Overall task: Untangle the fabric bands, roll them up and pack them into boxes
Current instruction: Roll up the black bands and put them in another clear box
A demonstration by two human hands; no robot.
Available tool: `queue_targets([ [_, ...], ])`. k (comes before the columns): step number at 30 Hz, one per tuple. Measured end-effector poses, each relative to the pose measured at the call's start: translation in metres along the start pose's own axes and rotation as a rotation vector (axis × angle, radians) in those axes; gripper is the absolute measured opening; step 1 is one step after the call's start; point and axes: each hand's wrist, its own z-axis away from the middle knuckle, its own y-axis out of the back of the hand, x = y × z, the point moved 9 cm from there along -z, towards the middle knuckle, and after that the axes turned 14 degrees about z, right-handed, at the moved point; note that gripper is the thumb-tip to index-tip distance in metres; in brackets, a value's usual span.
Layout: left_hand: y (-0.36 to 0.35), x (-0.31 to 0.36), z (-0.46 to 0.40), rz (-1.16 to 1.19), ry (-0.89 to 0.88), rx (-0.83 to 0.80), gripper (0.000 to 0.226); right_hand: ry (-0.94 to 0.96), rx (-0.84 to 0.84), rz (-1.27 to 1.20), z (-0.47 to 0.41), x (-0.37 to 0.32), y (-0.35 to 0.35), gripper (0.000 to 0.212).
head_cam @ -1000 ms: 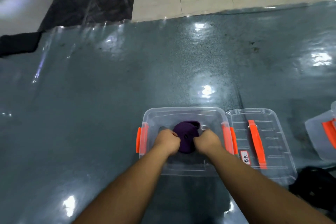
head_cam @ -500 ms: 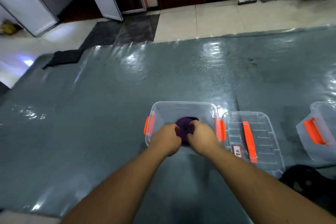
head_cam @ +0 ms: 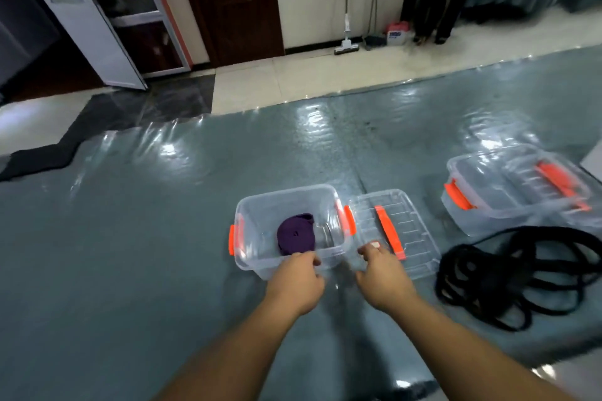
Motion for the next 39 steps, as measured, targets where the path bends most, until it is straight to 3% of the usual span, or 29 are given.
queue_targets([
  [9,-0.105,0.008,0.037,-0.057,-0.015,-0.305,0.04,-0.328,-0.095,-0.025,0.089,0.105,-0.046,0.047],
  [18,-0.151,0.072,0.037,-0.158,-0.155,-0.408,0.041,-0.574,-0.048,-0.141,0.138,0.195,-0.025,0.05],
  [29,-0.227,0.191,0.036,-0.299,-0.368,-0.429,0.04,-0.69,0.079,-0.284,0.163,0.309,0.012,0.046],
  [39,-0.279,0.303,0.018,-0.354,-0.365,-0.361,0.03,-0.619,0.104,-0.373,0.13,0.423,0.059,0.045],
])
